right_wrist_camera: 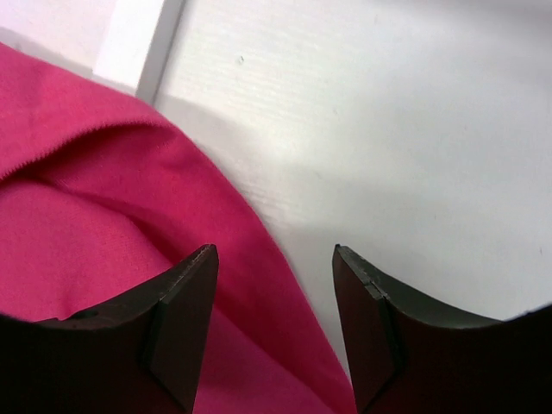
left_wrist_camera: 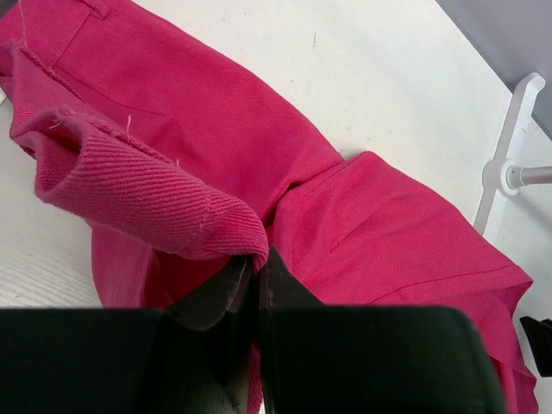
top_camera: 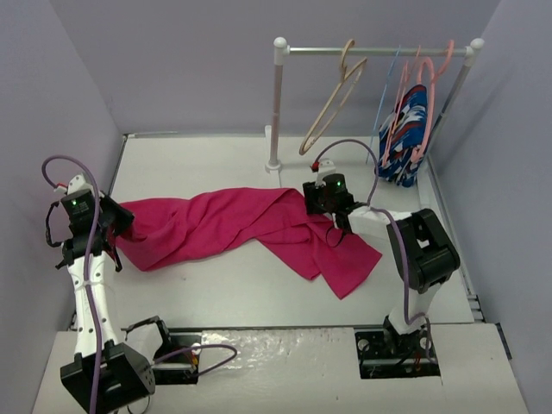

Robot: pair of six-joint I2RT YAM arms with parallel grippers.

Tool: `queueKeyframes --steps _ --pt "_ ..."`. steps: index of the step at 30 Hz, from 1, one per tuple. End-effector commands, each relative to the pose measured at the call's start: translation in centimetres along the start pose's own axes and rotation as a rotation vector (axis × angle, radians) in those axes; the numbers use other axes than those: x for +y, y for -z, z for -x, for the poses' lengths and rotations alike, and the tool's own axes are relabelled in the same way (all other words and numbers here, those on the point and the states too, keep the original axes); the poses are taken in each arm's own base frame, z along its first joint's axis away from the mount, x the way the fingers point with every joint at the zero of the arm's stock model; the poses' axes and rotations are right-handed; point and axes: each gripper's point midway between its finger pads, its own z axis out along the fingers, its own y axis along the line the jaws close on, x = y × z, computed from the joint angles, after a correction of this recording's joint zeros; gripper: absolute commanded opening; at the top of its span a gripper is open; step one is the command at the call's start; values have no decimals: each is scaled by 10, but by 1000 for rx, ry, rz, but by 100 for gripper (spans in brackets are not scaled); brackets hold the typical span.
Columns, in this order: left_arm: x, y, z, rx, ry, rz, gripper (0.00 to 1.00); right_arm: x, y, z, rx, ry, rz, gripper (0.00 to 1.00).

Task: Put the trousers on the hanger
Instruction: Flatten out the trousers at the center of the board.

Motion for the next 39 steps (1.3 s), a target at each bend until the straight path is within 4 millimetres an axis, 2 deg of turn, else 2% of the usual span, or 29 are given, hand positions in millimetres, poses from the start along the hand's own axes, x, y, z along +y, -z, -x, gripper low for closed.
queueKeyframes --steps 1,3,8,14,17,18,20,21,24,26,28,32,34,36,39 --pt "-21 -1 20 -62 -45 -94 0 27 -6 74 -199 41 145 54" --pt "-22 -2 20 -60 -45 -97 0 31 -15 75 -187 43 162 55" --pt "-21 -3 19 -53 -46 -97 0 38 -40 61 -120 55 206 56" --pt "-20 -5 19 -43 -43 -86 0 38 -54 37 -37 88 216 56" --pt "-21 -6 22 -40 -38 -83 0 37 -55 33 -23 98 211 48" --pt "-24 -6 28 -47 -35 -86 0 36 -54 34 -25 103 203 31" --pt "-33 -8 40 -47 -22 -105 0 31 -41 57 -61 143 161 5" --pt "-40 -9 49 -53 -12 -121 0 30 -32 69 -80 161 137 0" --pt "-69 -11 83 -84 24 -188 0 29 -7 96 -111 224 77 0" --pt "-90 -11 105 -100 41 -229 0 14 26 130 -172 246 -35 0" --pt "-107 -19 122 -99 53 -246 0 6 53 153 -219 271 -103 0" --pt "-159 -8 172 -174 54 -348 0 -15 116 197 -319 308 -254 0" --pt "-183 -6 194 -205 61 -408 0 -21 144 212 -363 328 -315 0" --pt "-203 -17 210 -202 96 -466 0 -28 166 221 -392 348 -366 0" --pt "-248 8 243 -252 101 -647 0 -35 204 231 -446 341 -448 0"
